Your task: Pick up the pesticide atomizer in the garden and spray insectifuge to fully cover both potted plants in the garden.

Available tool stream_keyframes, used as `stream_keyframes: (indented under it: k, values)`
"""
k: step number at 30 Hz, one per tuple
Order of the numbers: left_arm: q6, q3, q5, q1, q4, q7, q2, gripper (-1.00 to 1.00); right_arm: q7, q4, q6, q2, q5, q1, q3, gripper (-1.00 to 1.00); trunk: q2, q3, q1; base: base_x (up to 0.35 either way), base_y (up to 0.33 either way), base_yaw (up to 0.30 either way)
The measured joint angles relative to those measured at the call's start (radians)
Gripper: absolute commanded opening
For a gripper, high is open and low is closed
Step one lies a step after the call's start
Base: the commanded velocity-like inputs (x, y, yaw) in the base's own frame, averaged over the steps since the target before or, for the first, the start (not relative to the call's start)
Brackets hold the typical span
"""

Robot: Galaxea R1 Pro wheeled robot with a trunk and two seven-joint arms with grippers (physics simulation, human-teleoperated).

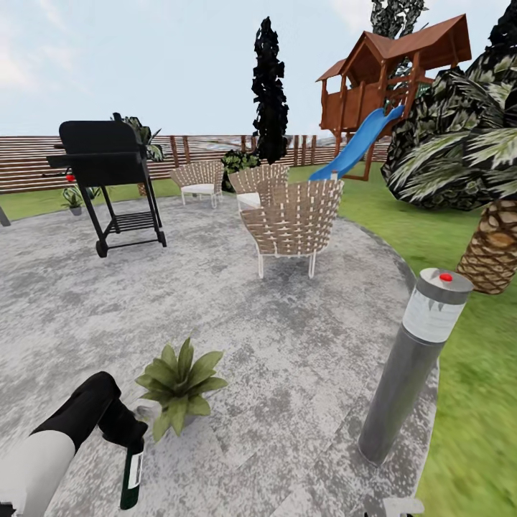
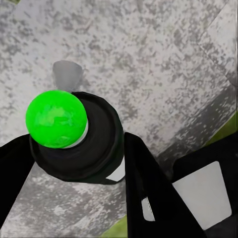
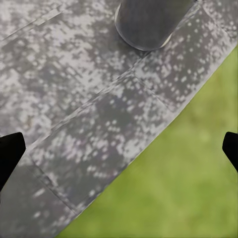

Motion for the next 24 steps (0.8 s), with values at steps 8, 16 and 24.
stream_keyframes:
  k: [8,16,24]
  values:
    - [-0.006,0.007,0.0,0.001,-0.011,0.001,0.001,-1.0,0.0,0.001,-0.001,0.0,0.001,0.0,0.0,1.0,0.0,0.0,0.0,0.0,0.0,0.0]
    - [-0.005,0.008,0.0,0.001,-0.014,0.001,-0.001,-1.0,0.0,0.0,-0.001,0.002,0.001,0.0,0.0,1.0,0.0,-0.006,0.0,0.0,0.0,0.0]
    - [-0.005,0.008,0.0,0.001,-0.014,0.001,-0.001,-1.0,0.0,0.0,-0.001,0.002,0.001,0.0,0.0,1.0,-0.021,-0.016,0.011,0.0,0.0,0.0]
